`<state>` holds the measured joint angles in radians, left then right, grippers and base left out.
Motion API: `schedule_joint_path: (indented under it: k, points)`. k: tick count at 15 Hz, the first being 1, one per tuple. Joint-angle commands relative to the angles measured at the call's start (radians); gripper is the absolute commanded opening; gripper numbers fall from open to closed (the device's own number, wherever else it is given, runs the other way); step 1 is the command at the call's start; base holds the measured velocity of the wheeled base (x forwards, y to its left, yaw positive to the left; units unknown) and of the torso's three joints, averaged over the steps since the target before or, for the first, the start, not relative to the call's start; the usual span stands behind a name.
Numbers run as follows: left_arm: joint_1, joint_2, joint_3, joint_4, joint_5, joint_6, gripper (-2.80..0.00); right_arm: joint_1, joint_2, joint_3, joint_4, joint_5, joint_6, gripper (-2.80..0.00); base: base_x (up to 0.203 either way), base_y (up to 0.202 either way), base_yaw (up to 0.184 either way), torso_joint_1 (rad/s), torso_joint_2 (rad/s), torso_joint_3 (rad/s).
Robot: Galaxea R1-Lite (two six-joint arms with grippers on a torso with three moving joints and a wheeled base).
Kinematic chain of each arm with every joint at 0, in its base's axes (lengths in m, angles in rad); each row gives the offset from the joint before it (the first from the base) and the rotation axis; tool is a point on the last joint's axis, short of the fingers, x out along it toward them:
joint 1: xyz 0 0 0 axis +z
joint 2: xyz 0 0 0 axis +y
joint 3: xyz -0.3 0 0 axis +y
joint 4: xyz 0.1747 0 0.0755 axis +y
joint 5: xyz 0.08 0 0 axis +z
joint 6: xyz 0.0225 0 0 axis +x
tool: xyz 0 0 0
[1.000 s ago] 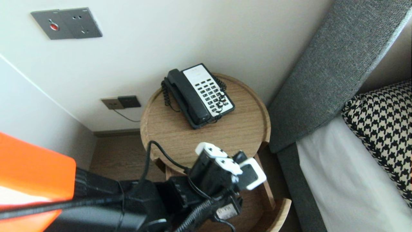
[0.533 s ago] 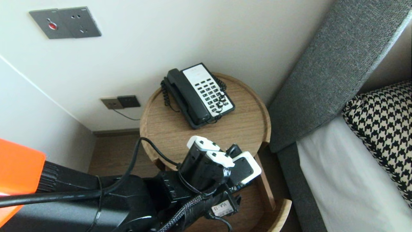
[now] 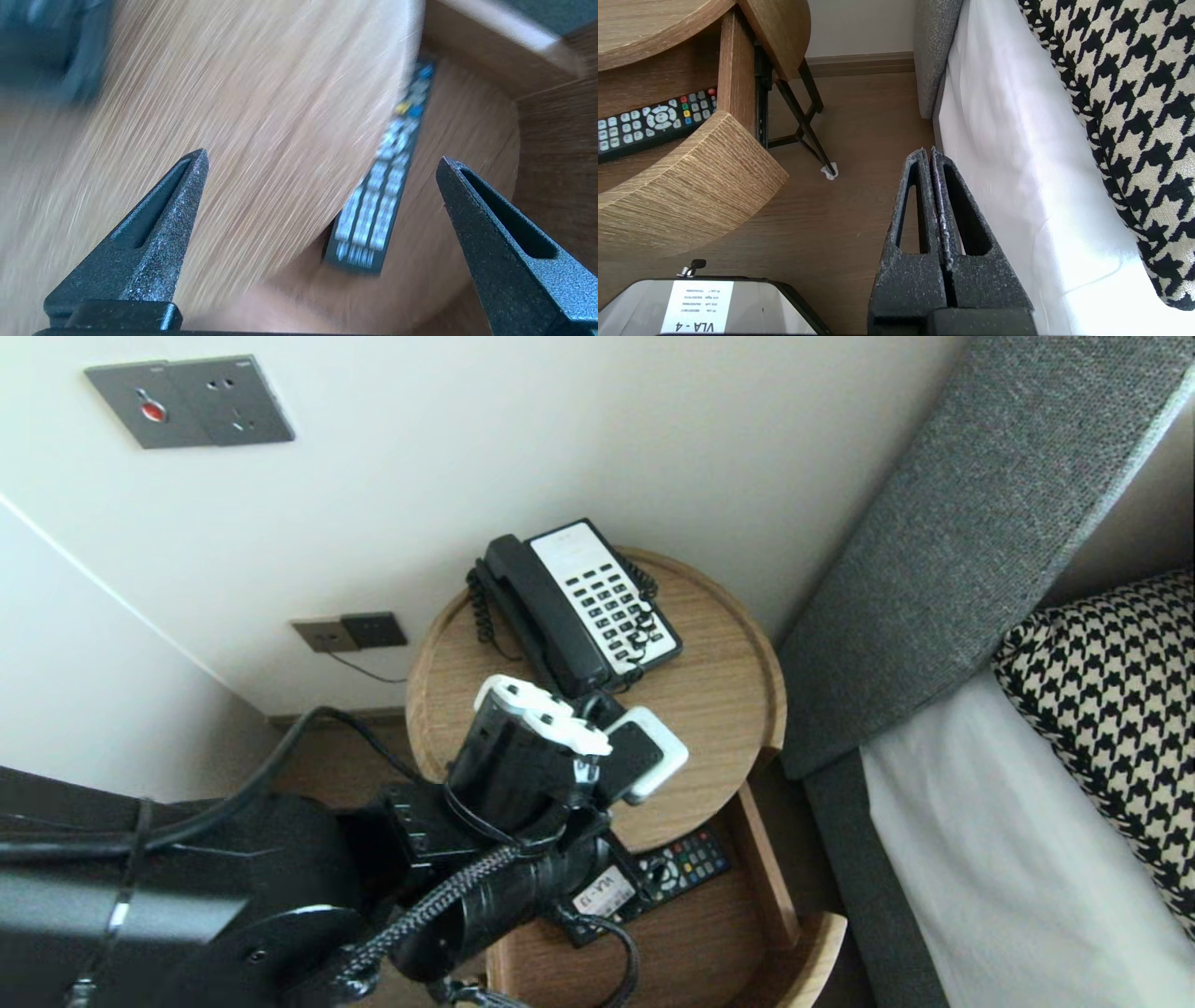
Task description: Put the remote controls on the table in the drawer one by one, then close the nightstand drawer
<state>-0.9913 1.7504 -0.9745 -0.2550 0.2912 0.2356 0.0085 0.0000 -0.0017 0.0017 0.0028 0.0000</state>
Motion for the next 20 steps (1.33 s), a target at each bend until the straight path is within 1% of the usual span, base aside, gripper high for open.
schedule_joint_path:
  k: [1,2,3,5,7,9,11,13,14,15,16,20]
  points:
    - [0.063,-0.066,0.001,0.097,-0.009,-0.107,-2.8,0.001,-0.002,0.0,0.0,0.0,0.0,-2.8,0.0,0.0,0.0,0.0,0.0,0.0]
    - [0.094,-0.088,0.005,0.133,-0.025,-0.171,-2.8,0.001,-0.002,0.0,0.0,0.0,0.0,-2.8,0.0,0.0,0.0,0.0,0.0,0.0]
    - [0.123,-0.109,0.01,0.155,-0.033,-0.204,-2.8,0.001,-0.002,0.0,0.0,0.0,0.0,-2.8,0.0,0.0,0.0,0.0,0.0,0.0]
    - [0.152,-0.165,0.042,0.193,-0.038,-0.227,-2.8,0.001,-0.002,0.0,0.0,0.0,0.0,-2.8,0.0,0.0,0.0,0.0,0.0,0.0]
    - [0.163,-0.237,0.086,0.242,-0.05,-0.238,-2.8,0.001,-0.002,0.0,0.0,0.0,0.0,-2.8,0.0,0.0,0.0,0.0,0.0,0.0]
    - [0.168,-0.304,0.111,0.359,-0.089,-0.259,-2.8,0.001,-0.002,0.0,0.0,0.0,0.0,-2.8,0.0,0.0,0.0,0.0,0.0,0.0]
    - [0.17,-0.356,0.117,0.478,-0.113,-0.268,-2.8,0.001,-0.002,0.0,0.0,0.0,0.0,-2.8,0.0,0.0,0.0,0.0,0.0,0.0]
    - [0.166,-0.396,0.13,0.608,-0.196,-0.302,-2.8,0.001,-0.002,0.0,0.0,0.0,0.0,-2.8,0.0,0.0,0.0,0.0,0.0,0.0]
    - [0.163,-0.409,0.136,0.67,-0.23,-0.313,-2.8,0.001,-0.002,0.0,0.0,0.0,0.0,-2.8,0.0,0.0,0.0,0.0,0.0,0.0]
    - [0.157,-0.416,0.14,0.72,-0.25,-0.316,-2.8,0.001,-0.002,0.0,0.0,0.0,0.0,-2.8,0.0,0.0,0.0,0.0,0.0,0.0]
    - [0.138,-0.417,0.149,0.749,-0.258,-0.316,-2.8,0.001,-0.002,0.0,0.0,0.0,0.0,-2.8,0.0,0.0,0.0,0.0,0.0,0.0]
    - [0.053,-0.372,0.204,0.751,-0.289,-0.315,-2.8,0.001,-0.002,0.0,0.0,0.0,0.0,-2.8,0.0,0.0,0.0,0.0,0.0,0.0]
